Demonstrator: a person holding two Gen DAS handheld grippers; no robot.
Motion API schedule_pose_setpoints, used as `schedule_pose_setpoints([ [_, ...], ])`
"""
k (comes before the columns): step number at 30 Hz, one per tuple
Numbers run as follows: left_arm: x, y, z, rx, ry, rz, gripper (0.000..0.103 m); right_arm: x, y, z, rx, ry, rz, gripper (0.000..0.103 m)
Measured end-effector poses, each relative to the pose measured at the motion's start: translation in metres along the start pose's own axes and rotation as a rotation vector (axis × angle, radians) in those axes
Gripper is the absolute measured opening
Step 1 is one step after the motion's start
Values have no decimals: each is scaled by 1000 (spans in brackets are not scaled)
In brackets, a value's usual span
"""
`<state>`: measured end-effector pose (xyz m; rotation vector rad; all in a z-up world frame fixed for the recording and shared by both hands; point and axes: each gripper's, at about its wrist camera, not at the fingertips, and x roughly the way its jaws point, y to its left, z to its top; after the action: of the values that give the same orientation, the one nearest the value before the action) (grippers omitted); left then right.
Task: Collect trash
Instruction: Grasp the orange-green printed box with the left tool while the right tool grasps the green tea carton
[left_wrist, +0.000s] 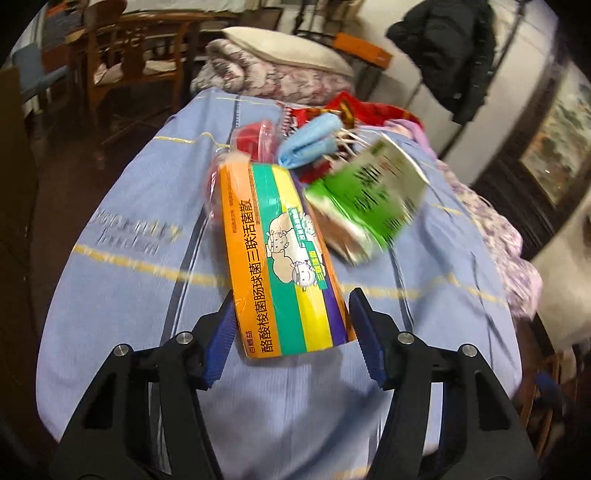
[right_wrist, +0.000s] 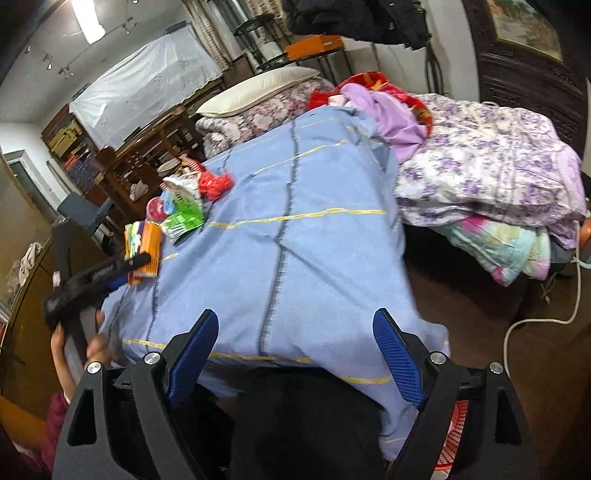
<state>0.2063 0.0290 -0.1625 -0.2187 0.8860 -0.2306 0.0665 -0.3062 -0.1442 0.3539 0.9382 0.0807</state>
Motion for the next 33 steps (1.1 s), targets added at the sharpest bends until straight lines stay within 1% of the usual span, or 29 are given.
schedule_pose_setpoints([
  [2,-6,4,-10,13,4,-19,59,9,12,3,-24,11,18,84],
  [4,-9,10,-18,15,1,-23,59,16,25,6,-51,16,33,84],
  [8,-12,17,-21,-3,-34,-63,61,30,53,16,-113,7,64,84],
  [10,-12,15,-24,0,-65,-77,68,37,64,25,-136,-4,77,84],
  [11,-11,13,-27,4,-85,-82,70,40,67,28,-138,-8,82,84],
  [13,-11,8,-32,28,-119,-71,77,50,72,40,-129,-13,98,84],
  [14,-9,3,-34,54,-129,-49,78,53,73,44,-122,-14,105,84],
  [15,-8,-1,-34,69,-130,-39,82,58,75,49,-112,-14,112,84],
  [16,-7,-4,-35,82,-132,-37,85,64,76,56,-102,-13,121,84],
  [18,-6,-3,-34,77,-139,-53,87,73,80,65,-95,-15,127,84],
  [24,-7,2,-35,57,-158,-75,87,111,97,95,-95,8,136,84],
  [29,-9,8,-35,29,-168,-109,87,142,120,114,-146,10,129,84],
  [33,-10,7,-35,37,-171,-109,88,164,136,124,-174,12,129,84],
])
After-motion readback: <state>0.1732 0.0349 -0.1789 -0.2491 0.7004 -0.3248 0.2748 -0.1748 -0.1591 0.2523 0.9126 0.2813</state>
